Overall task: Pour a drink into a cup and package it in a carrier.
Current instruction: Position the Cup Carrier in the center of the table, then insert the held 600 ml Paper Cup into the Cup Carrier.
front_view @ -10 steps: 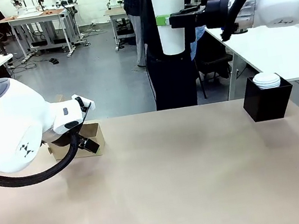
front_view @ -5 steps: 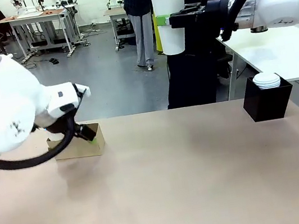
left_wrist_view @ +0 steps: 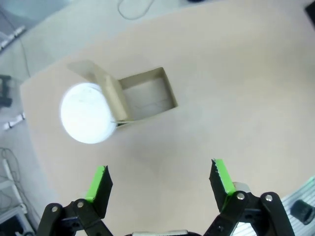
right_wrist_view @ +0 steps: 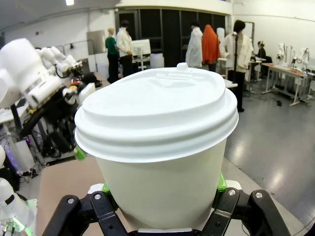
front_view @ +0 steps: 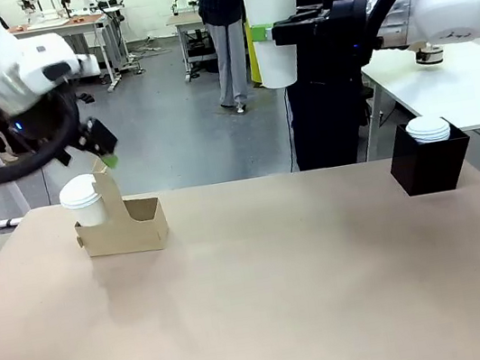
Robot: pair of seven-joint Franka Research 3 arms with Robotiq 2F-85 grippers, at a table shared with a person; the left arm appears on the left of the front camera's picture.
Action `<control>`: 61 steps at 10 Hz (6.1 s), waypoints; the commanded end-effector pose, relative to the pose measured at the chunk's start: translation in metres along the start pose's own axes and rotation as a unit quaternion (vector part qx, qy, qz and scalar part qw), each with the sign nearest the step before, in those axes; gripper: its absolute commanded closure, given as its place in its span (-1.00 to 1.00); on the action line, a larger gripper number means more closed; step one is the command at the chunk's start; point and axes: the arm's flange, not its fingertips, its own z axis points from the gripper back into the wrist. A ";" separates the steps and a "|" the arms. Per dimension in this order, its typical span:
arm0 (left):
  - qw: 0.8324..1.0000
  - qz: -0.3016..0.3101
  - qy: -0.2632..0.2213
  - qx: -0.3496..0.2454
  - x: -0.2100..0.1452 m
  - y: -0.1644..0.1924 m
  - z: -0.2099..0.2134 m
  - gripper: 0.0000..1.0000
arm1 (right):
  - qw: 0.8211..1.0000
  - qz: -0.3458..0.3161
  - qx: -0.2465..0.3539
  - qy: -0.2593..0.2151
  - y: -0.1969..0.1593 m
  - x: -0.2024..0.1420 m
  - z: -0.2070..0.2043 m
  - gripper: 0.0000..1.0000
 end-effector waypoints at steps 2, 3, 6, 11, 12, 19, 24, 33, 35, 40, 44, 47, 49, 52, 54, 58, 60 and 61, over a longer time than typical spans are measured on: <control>0.998 0.058 0.027 -0.012 0.043 0.031 -0.015 -1.00 | 1.000 0.002 -0.006 0.000 0.000 0.004 -0.002 -0.61; 0.997 0.060 0.044 -0.011 0.056 0.035 -0.030 -1.00 | 1.000 0.002 -0.006 0.000 0.000 0.004 -0.002 -0.61; 0.994 0.085 0.071 0.011 0.075 0.043 -0.065 -1.00 | 1.000 0.002 -0.006 0.000 0.000 0.004 -0.002 -0.61; 0.988 0.122 0.090 0.034 0.079 0.049 -0.097 -0.87 | 1.000 0.002 -0.006 0.000 0.000 0.004 -0.002 -0.61; 0.987 0.125 0.094 0.039 0.078 0.047 -0.097 0.18 | 1.000 0.002 -0.006 0.000 0.000 0.004 -0.002 -0.61; 0.983 0.129 0.109 0.075 0.077 0.045 -0.103 1.00 | 1.000 0.002 -0.006 0.000 0.000 0.004 -0.002 -0.61; 0.984 0.124 0.111 0.059 0.072 0.049 -0.108 1.00 | 1.000 0.002 -0.006 0.000 0.000 0.004 -0.002 -0.61; 0.980 0.182 0.053 0.063 0.072 -0.052 -0.018 0.96 | 1.000 0.002 -0.006 0.000 0.000 0.004 -0.002 -0.61; 0.977 0.196 0.049 0.068 0.065 -0.106 -0.002 0.96 | 1.000 0.002 -0.006 0.000 0.000 0.004 -0.002 -0.61; 0.977 0.193 0.066 0.056 0.025 -0.217 -0.021 0.96 | 1.000 0.002 -0.006 0.000 0.000 0.004 -0.002 -0.61; 0.981 0.166 0.094 0.046 0.012 -0.261 -0.061 0.96 | 1.000 0.002 -0.006 0.000 0.000 0.004 -0.002 -0.61; 0.977 0.171 0.108 0.067 0.006 -0.282 -0.084 0.96 | 1.000 0.002 -0.006 0.000 0.000 0.004 -0.002 -0.61; 0.980 0.162 0.107 0.043 0.010 -0.272 -0.074 0.96 | 1.000 0.002 -0.006 0.000 0.000 0.004 -0.002 -0.61; 0.980 0.162 0.107 0.043 0.010 -0.272 -0.074 0.96 | 1.000 0.002 -0.006 0.000 0.000 0.004 -0.002 -0.61; 0.980 0.160 0.105 0.051 0.012 -0.273 -0.073 0.56 | 1.000 0.002 -0.006 0.000 0.000 0.004 -0.002 -0.61; 0.986 0.135 0.095 0.021 0.008 -0.259 -0.048 -1.00 | 1.000 0.000 0.000 0.000 -0.001 0.000 -0.001 -0.61; 0.991 0.088 0.098 -0.021 0.005 -0.241 -0.015 -0.90 | 1.000 0.004 0.015 -0.010 -0.039 -0.015 0.021 -0.61; 0.993 0.070 0.085 -0.039 0.001 -0.225 0.009 -1.00 | 1.000 -0.005 0.028 -0.007 -0.050 -0.028 0.024 -0.61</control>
